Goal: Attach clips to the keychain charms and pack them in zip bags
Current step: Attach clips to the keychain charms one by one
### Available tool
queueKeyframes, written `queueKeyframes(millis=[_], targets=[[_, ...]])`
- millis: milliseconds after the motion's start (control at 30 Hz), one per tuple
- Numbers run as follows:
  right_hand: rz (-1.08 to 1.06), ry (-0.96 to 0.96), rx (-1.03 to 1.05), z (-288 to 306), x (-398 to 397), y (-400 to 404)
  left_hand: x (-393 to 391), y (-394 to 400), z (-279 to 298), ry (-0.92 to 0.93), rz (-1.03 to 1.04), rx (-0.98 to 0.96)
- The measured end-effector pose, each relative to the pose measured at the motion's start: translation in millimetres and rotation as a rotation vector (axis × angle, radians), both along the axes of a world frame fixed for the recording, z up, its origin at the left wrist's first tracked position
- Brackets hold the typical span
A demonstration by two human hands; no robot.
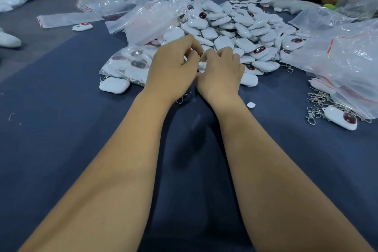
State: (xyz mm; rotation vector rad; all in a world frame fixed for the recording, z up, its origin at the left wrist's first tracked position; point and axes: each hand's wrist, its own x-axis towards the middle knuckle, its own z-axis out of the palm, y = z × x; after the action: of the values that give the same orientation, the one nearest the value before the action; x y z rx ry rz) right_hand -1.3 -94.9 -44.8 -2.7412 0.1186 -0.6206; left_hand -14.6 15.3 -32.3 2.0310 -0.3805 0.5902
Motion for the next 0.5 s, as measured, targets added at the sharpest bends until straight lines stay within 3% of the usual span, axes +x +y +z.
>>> queueKeyframes(millis=[100, 233, 367, 500], targets=[[-0.013, -0.030, 0.027, 1, -1, 1, 4, 0, -4, 0.143, 0.036, 0.108], [0.022, -0.094, 0.141, 4, -1, 1, 10, 0, -10, 0.162, 0.233, 0.343], [0.249, -0.187, 0.671, 11, -8, 6, 12, 3, -9, 0.178, 0.261, 0.164], [0.417, -0.086, 1.109, 17, -12, 13, 9, 3, -6, 0.188, 0.192, -0.083]])
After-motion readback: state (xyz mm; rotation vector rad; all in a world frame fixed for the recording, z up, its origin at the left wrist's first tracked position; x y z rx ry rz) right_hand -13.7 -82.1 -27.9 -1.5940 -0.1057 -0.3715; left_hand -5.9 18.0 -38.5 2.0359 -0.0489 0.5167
